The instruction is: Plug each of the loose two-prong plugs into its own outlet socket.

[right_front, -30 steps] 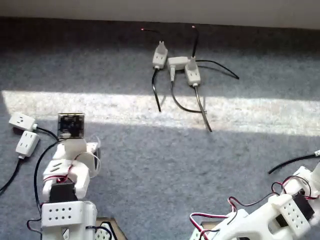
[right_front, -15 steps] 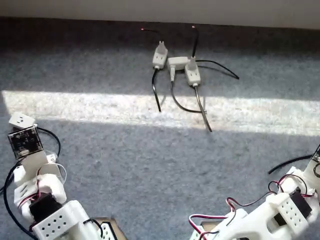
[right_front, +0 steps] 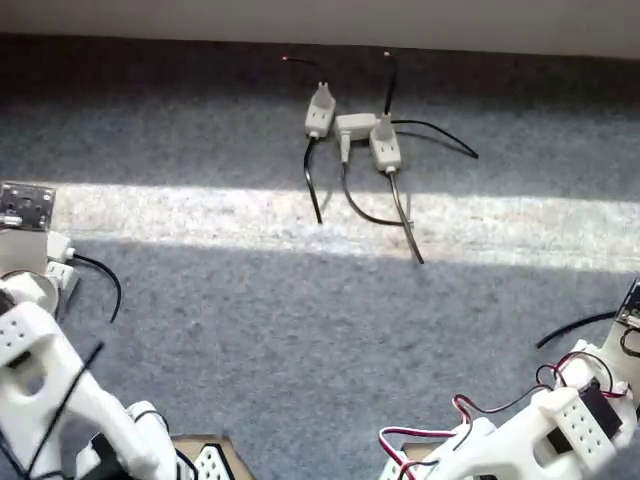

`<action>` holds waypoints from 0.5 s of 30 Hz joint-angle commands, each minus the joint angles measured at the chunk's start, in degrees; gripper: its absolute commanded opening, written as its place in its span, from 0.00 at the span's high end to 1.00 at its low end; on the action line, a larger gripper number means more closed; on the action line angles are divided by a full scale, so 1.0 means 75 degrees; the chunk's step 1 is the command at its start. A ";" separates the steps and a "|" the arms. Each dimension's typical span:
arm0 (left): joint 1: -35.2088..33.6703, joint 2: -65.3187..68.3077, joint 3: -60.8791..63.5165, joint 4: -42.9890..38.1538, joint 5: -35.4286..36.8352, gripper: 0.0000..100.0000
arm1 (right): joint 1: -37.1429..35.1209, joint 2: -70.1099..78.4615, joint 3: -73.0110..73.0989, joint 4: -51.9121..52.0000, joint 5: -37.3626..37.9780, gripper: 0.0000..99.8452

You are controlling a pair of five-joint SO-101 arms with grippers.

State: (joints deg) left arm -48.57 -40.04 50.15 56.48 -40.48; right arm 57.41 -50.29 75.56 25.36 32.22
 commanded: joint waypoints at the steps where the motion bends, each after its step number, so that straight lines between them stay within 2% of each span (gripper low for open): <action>1: -0.0369 0.3147 -0.2503 0.0199 -0.1301 0.87 | 0.0006 -0.0182 0.0006 0.0029 0.0105 0.91; 3: -0.0393 0.4237 -0.3358 0.0527 -0.1770 0.87 | 0.0006 -0.0182 0.0029 0.0029 0.0105 0.91; 7: -0.0393 0.5761 -0.5116 0.1747 -0.1887 0.86 | 0.0006 -0.0182 0.0018 0.0029 0.0105 0.91; 11: -0.0018 0.6664 -0.6523 0.3118 -0.1887 0.79 | 0.0053 -0.0182 0.0018 0.0029 0.0105 0.91; 15: 0.0358 0.7156 -0.7355 0.3727 -0.1899 0.80 | 0.0064 -0.0182 0.0029 0.0029 0.0105 0.91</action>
State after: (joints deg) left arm -49.36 11.65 2.33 79.78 -54.11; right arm 57.41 -50.29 76.00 25.36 32.22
